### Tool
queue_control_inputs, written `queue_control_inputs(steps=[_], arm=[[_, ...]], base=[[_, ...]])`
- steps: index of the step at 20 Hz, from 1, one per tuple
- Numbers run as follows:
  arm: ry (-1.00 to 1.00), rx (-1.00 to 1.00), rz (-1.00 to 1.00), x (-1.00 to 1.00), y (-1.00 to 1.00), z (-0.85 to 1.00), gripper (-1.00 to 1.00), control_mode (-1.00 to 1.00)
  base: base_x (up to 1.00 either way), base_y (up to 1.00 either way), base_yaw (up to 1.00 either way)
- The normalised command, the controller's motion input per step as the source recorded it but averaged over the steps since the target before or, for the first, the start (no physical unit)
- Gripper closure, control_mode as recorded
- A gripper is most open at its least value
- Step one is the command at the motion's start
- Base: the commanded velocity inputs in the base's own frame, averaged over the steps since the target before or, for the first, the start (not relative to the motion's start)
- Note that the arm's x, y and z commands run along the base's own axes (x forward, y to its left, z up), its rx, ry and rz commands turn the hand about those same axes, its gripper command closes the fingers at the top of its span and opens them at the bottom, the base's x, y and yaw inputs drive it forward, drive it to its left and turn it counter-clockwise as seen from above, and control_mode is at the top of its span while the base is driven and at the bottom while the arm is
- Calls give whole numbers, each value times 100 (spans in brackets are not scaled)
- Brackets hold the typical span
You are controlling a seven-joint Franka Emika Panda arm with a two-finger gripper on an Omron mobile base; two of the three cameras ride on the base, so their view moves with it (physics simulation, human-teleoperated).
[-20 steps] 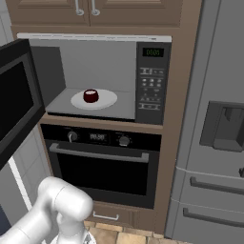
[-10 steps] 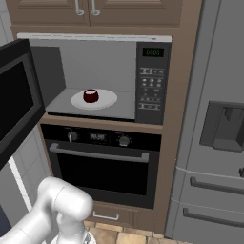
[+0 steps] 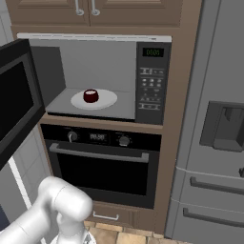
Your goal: Pick the mug from the counter and place it inside the microwave. Then close the microwave.
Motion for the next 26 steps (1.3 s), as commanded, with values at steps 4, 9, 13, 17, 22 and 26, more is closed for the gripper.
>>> queue_control_inputs(steps=[4,9,13,17,22,26], arm=[[1,-4,0,21,28,-18,-100,-100],[0,0,0,22,9,-11,-100,-100],[-1,0,0,38,0,-6,-100,-100],[-1,0,0,18,0,0,-100,-100],[0,0,0,4,0,0,-100,-100],[0,0,0,0,-14,0,-100,-100]], base=[[0,0,0],[0,0,0],[0,0,0],[0,0,0],[0,0,0],[0,0,0]])
